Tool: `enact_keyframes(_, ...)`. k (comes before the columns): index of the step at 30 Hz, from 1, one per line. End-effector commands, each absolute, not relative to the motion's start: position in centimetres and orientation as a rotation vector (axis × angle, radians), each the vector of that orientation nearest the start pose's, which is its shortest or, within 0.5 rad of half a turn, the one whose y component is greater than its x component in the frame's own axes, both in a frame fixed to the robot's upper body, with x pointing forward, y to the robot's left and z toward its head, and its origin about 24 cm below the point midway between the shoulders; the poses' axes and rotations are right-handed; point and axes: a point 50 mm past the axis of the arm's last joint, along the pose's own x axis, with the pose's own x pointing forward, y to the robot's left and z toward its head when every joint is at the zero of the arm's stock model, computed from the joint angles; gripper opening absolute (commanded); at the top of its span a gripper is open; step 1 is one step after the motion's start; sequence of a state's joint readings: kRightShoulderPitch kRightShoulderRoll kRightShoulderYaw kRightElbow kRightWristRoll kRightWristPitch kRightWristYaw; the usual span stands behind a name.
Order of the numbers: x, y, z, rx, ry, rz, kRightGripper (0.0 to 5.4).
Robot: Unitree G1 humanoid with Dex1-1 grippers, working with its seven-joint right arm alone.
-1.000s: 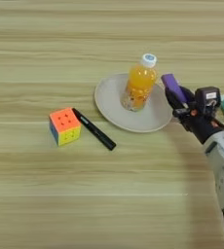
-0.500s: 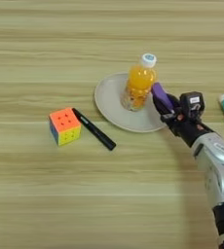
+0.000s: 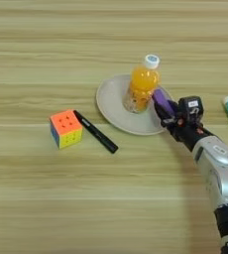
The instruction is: Move the objects on the table
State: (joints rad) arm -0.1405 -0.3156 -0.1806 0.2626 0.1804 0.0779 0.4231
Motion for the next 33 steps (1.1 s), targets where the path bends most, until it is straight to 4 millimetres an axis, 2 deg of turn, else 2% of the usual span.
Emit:
enact_keyframes(1, 28.9, -23.9, 6.6, -0.120, 0.053, 0.211, 1.41)
enact_keyframes(16, 28.9, -23.9, 6.2, -0.129, 0.068, 0.209, 1.41)
enact_keyframes(18, 28.9, -23.9, 6.2, -0.130, 0.066, 0.207, 1.83)
enact_keyframes(26, 28.9, -23.9, 6.7, -0.130, 0.024, 0.195, 2.72)
enact_keyframes(30, 28.8, -24.3, 7.7, -0.131, -0.031, 0.170, 3.11)
enact_keyframes(33, 28.7, -25.3, 9.0, -0.140, -0.098, 0.106, 3.44)
